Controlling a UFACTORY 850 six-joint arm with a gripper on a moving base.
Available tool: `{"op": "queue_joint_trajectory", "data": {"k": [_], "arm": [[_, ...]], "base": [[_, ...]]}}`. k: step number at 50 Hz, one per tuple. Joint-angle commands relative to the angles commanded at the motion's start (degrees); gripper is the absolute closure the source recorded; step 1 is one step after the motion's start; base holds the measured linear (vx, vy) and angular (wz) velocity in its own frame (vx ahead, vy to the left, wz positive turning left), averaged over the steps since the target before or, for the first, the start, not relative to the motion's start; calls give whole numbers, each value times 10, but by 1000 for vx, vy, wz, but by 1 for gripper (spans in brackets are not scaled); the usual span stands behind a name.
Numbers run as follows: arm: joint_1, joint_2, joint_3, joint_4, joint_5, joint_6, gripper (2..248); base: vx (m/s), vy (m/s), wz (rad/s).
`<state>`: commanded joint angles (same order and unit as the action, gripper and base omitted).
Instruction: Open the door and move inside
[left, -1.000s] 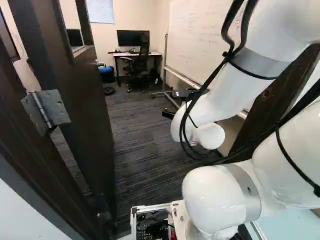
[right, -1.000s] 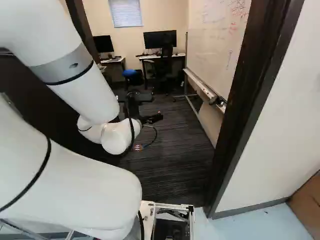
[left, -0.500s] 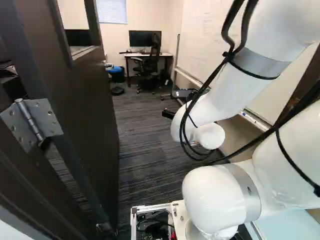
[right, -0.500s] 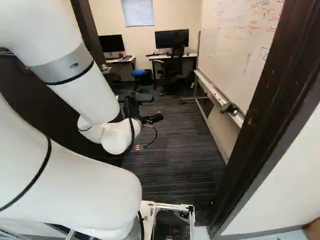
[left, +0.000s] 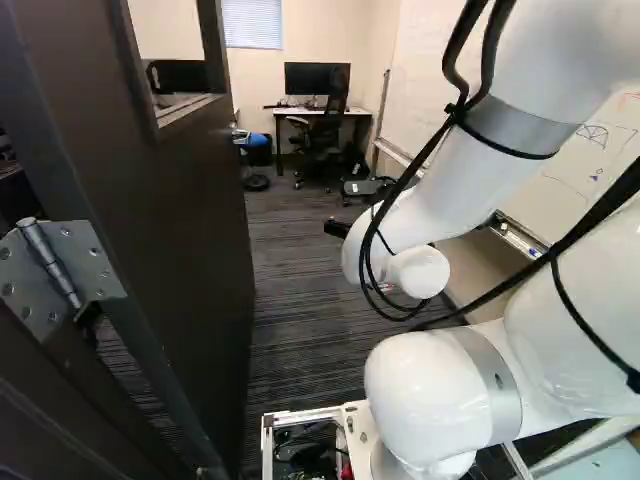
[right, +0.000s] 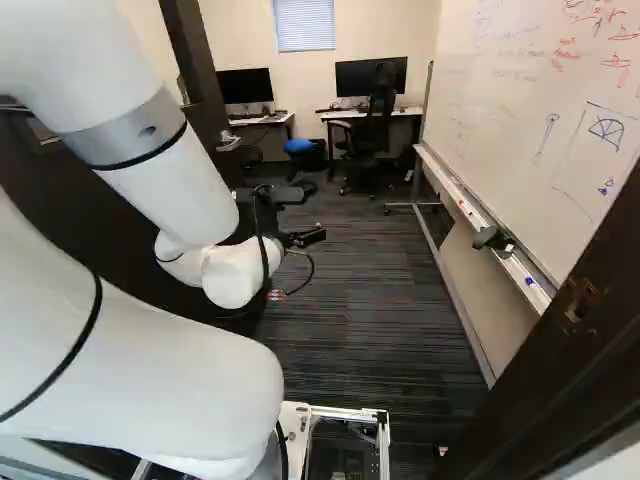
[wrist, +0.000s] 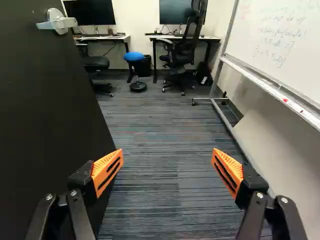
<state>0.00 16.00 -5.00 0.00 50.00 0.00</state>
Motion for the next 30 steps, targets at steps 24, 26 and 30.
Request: {"op": "queue_joint_trajectory", "data": {"k": [24,26,30], "arm": [[0,0,0,0,0,0,3],[0,0,0,0,0,0,3],[0,0,0,0,0,0,3]], "base": [[139,11,31],[180,4,-2],[193,15,12]]}}
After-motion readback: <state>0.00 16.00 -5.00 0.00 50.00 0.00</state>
